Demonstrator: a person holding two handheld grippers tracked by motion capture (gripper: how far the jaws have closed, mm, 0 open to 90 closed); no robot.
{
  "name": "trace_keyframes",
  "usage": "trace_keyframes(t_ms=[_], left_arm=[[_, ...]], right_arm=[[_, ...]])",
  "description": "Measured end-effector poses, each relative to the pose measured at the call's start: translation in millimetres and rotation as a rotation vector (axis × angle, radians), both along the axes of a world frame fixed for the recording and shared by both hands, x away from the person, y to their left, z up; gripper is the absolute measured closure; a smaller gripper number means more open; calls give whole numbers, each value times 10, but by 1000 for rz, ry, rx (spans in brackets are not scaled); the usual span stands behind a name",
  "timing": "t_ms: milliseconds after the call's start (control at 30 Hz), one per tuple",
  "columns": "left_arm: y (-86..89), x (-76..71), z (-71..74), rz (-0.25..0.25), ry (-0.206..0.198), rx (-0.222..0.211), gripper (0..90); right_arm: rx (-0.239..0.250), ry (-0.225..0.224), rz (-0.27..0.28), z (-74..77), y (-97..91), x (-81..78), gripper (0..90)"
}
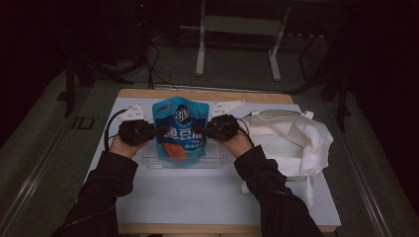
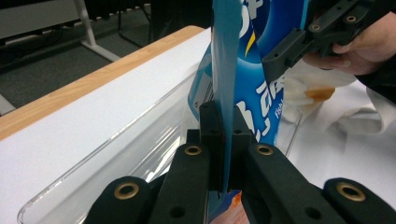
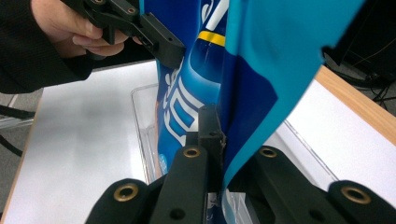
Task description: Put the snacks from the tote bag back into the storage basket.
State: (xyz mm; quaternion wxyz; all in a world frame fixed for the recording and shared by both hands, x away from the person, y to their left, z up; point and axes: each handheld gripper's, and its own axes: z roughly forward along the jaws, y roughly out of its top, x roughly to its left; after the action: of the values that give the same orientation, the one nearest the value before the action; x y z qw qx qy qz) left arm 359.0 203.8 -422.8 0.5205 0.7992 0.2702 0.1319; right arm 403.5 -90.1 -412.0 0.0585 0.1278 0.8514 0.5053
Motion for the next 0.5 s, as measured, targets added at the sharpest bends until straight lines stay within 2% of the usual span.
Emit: trace_keyframes(t_ms=[200,367,500], left_arm=[[29,-50,-57,-19,-7,-19,897],[6,-100,-58,-21,-26,-4,895],[1,-110,-61,-11,-24,-5,893]], right_arm=[[12,-2,5,-61,-10,-42,882],[14,-10,1,-79,-30,-88,880],[11,-12,-4,-74,-28,-100,876]])
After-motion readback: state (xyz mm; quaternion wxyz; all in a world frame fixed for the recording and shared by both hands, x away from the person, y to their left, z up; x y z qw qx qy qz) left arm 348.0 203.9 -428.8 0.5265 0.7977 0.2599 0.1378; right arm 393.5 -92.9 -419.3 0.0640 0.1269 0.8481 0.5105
